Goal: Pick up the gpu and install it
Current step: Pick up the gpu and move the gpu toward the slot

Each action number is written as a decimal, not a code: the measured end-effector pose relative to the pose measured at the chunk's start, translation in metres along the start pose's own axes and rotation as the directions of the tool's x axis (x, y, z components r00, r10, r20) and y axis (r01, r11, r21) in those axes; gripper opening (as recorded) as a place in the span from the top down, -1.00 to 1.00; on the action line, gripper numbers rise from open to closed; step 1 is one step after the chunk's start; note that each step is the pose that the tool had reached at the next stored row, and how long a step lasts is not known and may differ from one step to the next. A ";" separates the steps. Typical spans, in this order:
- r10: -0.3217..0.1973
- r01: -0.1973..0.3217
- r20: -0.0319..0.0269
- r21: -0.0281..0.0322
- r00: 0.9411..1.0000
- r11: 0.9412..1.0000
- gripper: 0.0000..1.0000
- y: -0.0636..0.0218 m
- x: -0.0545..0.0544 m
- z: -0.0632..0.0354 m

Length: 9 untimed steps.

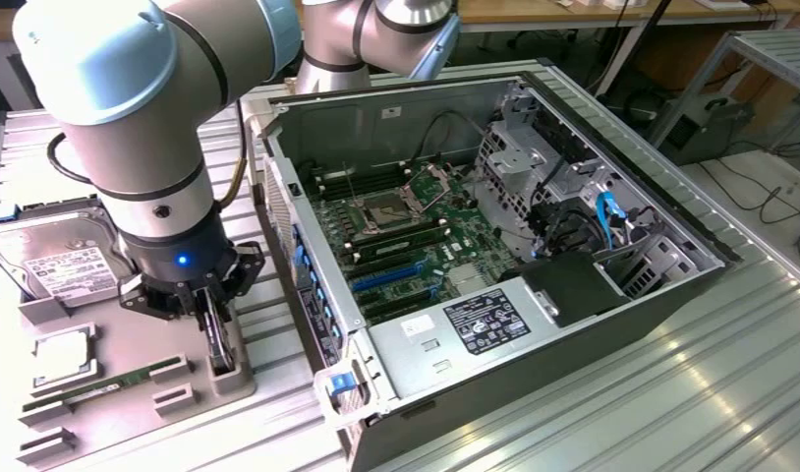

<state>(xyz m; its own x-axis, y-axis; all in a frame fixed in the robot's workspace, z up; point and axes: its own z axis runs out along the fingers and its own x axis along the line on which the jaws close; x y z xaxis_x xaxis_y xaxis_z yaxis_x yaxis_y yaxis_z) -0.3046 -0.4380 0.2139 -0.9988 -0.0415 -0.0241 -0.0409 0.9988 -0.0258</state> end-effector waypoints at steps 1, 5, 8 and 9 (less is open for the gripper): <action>0.000 0.000 0.000 0.000 1.000 1.000 0.44 0.0000 0.000 0.0000; 0.000 0.000 0.000 0.000 1.000 1.000 0.44 -0.0001 0.000 -0.0025; 0.000 0.000 0.000 0.000 1.000 1.000 0.44 -0.0003 0.000 -0.0100; 0.000 0.000 0.000 0.000 1.000 1.000 0.44 -0.0003 0.000 -0.0134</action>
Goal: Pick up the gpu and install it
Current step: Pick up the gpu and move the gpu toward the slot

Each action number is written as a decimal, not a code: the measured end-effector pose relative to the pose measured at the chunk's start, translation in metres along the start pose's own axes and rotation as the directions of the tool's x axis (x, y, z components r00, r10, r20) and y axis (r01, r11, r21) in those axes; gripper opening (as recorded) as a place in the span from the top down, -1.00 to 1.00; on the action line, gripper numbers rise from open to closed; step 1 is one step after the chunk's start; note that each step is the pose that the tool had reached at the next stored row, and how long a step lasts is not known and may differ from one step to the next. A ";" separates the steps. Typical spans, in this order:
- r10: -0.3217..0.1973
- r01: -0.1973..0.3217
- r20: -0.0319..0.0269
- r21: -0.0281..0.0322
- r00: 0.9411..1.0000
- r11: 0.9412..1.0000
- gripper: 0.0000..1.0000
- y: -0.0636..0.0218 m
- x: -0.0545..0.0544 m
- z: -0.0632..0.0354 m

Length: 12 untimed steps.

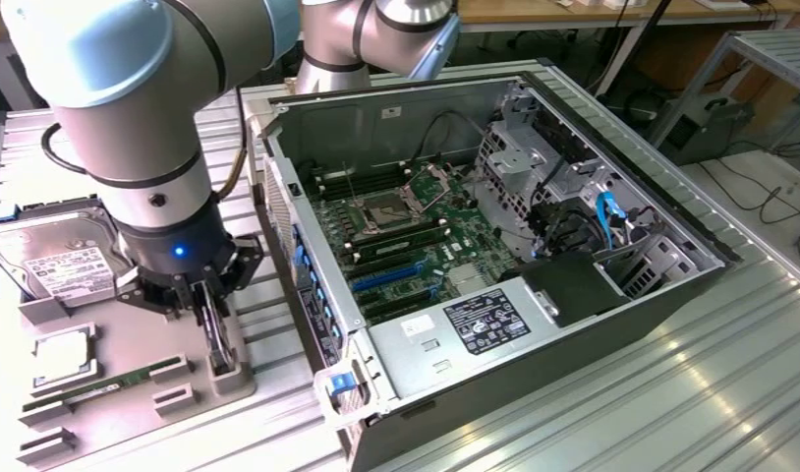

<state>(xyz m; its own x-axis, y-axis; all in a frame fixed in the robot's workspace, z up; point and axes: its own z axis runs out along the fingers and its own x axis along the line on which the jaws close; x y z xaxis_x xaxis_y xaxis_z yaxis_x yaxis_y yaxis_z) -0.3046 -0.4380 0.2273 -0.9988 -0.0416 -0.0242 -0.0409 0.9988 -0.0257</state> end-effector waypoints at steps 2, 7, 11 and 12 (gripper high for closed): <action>0.000 0.000 0.000 0.000 1.000 1.000 0.44 -0.0002 0.000 -0.0068; 0.000 0.000 0.000 0.000 1.000 1.000 0.44 -0.0006 -0.001 -0.0258; 0.000 0.000 0.000 0.000 1.000 1.000 0.44 -0.0010 -0.001 -0.0381; 0.000 0.000 0.000 0.000 1.000 1.000 0.44 -0.0010 -0.001 -0.0382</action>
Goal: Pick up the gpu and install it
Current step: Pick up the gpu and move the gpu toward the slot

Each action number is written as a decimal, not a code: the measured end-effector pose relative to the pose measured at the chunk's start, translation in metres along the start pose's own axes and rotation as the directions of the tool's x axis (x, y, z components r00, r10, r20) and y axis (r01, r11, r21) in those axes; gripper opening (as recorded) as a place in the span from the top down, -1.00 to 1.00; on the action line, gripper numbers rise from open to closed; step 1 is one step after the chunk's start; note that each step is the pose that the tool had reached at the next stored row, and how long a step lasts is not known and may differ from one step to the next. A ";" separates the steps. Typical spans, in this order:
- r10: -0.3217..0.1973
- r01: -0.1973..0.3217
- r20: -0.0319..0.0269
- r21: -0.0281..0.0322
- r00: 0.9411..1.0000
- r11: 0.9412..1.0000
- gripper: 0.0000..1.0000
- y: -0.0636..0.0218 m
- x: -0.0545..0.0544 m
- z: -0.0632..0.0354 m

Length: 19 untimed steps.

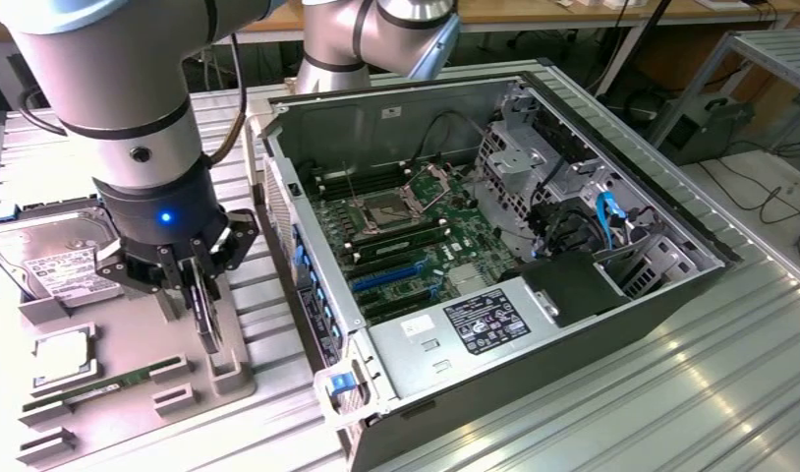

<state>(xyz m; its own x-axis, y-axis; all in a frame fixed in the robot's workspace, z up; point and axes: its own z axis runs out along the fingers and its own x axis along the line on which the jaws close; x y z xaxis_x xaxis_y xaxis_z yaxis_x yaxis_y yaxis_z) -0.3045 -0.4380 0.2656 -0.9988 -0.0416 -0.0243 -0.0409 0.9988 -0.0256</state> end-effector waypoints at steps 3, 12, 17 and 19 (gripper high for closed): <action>0.000 0.000 0.000 0.000 1.000 1.000 0.44 0.0000 0.000 -0.0001; 0.000 0.000 0.000 0.000 1.000 1.000 0.44 -0.0002 0.000 -0.0098; 0.000 0.000 0.000 0.000 1.000 1.000 0.44 -0.0005 0.000 -0.0172; 0.000 0.000 0.000 0.000 1.000 1.000 0.44 -0.0005 0.000 -0.0192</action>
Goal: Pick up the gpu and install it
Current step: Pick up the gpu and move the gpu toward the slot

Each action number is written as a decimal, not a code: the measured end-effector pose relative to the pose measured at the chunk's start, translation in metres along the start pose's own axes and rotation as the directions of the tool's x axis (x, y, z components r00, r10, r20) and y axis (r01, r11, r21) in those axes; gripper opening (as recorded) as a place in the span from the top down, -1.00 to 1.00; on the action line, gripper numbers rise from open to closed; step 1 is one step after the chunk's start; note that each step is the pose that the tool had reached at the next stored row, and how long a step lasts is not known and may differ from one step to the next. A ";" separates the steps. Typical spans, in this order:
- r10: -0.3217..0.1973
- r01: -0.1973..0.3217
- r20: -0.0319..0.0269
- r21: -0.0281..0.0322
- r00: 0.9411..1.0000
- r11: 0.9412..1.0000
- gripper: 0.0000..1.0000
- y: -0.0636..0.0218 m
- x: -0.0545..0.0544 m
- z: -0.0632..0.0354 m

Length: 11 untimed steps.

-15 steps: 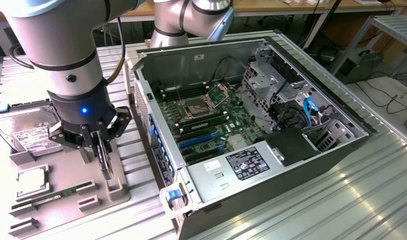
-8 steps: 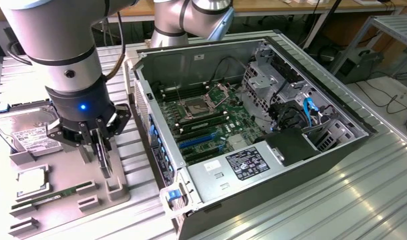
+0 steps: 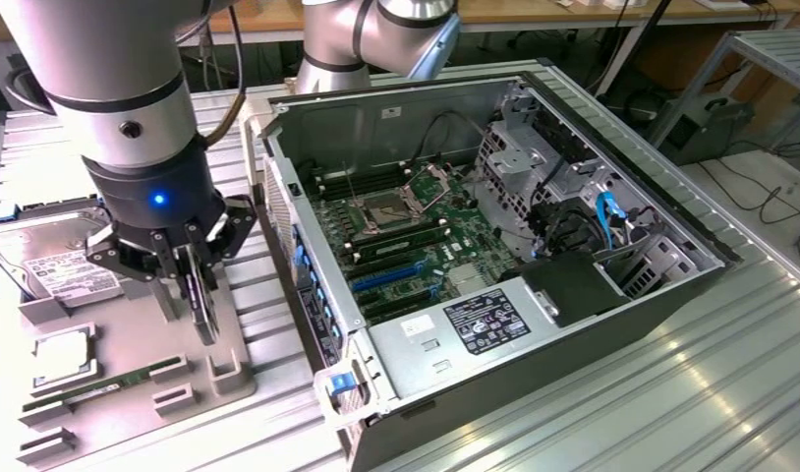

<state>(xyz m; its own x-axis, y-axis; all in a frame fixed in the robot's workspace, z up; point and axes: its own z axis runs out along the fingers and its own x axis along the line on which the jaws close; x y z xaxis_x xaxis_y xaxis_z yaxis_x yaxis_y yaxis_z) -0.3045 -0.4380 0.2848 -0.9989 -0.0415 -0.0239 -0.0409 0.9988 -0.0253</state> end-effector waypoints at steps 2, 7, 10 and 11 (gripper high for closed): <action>0.000 0.000 0.000 0.000 1.000 1.000 0.44 -0.0001 0.000 -0.0021; 0.000 0.000 0.000 -0.001 1.000 1.000 0.44 -0.0003 0.000 -0.0067; 0.000 0.000 0.000 -0.001 1.000 1.000 0.44 -0.0004 0.000 -0.0103; 0.000 0.000 0.000 -0.001 1.000 1.000 0.44 -0.0004 0.000 -0.0115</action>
<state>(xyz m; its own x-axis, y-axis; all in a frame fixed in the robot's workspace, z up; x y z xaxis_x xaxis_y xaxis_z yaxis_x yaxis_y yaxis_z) -0.3045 -0.4381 0.2963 -0.9989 -0.0415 -0.0240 -0.0409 0.9989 -0.0240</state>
